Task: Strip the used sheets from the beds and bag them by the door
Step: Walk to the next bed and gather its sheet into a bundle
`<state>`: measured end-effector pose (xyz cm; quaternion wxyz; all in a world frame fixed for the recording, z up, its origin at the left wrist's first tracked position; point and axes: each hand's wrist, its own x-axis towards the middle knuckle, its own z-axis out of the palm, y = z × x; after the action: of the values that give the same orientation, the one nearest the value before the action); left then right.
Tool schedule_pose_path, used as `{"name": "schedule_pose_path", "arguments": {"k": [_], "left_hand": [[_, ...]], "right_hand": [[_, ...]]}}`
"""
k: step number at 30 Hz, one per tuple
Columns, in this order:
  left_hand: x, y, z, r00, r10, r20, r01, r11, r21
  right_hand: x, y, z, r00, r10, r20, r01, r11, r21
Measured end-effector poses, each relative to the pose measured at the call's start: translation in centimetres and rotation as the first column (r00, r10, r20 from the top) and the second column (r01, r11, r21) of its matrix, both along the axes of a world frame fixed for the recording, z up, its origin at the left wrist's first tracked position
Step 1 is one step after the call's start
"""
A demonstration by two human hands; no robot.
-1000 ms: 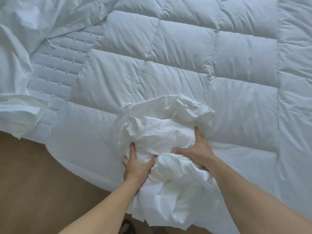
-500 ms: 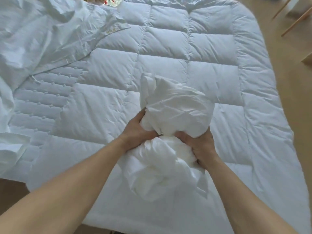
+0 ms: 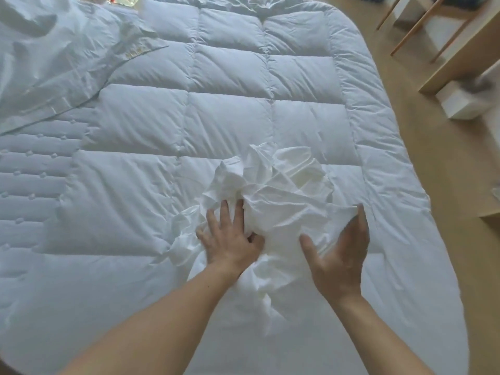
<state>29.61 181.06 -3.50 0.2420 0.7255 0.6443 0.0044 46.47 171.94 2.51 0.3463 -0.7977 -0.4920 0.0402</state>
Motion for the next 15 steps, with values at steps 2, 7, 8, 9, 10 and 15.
{"name": "schedule_pose_path", "arguments": {"k": [2,7,8,9,10,15], "left_hand": [[0.3,-0.3,-0.2,1.0,-0.015,-0.004,0.015,0.999,0.041],[1.0,-2.3,-1.1,0.998,-0.054,-0.019,0.055,0.994,0.089],[1.0,-2.6,-1.3,0.998,-0.062,-0.022,0.064,0.993,0.094],[0.9,-2.8,-1.5,0.997,-0.07,-0.024,0.072,0.992,0.106],[0.8,-3.0,-1.8,0.997,-0.074,-0.01,0.074,0.99,0.121],[0.5,-3.2,-3.3,0.985,0.094,0.142,-0.122,0.971,0.207]], "right_hand": [[0.0,0.8,1.0,0.936,0.269,0.227,-0.274,0.962,-0.013],[-2.3,7.8,0.9,0.638,0.662,0.394,-0.635,0.742,-0.217],[-2.4,9.4,0.3,0.603,0.702,0.379,-0.641,0.709,-0.293],[-2.2,10.7,-0.4,0.598,0.728,0.335,-0.615,0.685,-0.392],[-1.6,11.8,-1.3,0.619,0.736,0.274,-0.565,0.66,-0.496],[2.0,14.3,-6.4,0.785,0.62,0.001,-0.426,0.541,-0.725]]}}
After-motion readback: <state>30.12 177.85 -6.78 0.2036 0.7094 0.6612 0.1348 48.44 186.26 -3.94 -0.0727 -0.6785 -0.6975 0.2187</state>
